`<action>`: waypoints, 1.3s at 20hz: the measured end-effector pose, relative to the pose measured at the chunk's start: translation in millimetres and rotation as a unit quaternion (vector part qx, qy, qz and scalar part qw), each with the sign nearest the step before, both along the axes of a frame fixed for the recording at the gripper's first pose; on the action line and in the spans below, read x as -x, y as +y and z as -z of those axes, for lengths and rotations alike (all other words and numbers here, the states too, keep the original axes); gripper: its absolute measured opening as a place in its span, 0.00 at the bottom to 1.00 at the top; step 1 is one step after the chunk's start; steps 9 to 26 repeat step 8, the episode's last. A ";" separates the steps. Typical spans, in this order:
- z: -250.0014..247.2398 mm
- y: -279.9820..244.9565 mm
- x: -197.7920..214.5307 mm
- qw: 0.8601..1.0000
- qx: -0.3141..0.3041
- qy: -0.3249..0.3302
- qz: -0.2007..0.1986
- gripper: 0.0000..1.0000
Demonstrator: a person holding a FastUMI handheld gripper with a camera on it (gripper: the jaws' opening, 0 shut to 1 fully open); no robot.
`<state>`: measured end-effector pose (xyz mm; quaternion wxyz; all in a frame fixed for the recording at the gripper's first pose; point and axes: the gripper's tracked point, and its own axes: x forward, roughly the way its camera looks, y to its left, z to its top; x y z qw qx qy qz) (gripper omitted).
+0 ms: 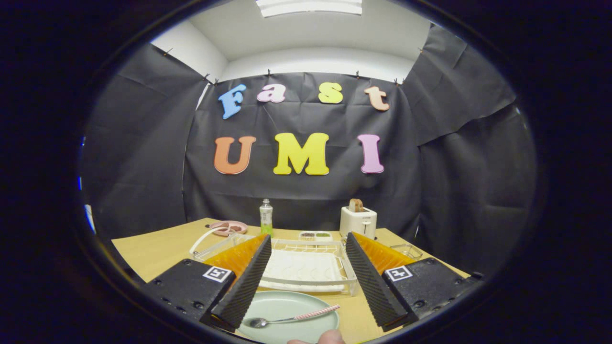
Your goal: Take the plate from the dish rack, then take the spoon from the basket and place it into the plate.
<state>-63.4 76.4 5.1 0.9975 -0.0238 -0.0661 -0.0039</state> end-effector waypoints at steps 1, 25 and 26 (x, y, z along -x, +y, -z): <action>1.2 -0.4 0.2 1.000 0.000 0.001 0.000 1.00; 3.8 -2.0 -4.4 1.000 -0.010 0.008 0.003 1.00; 3.8 -2.0 -4.4 1.000 -0.010 0.008 0.003 1.00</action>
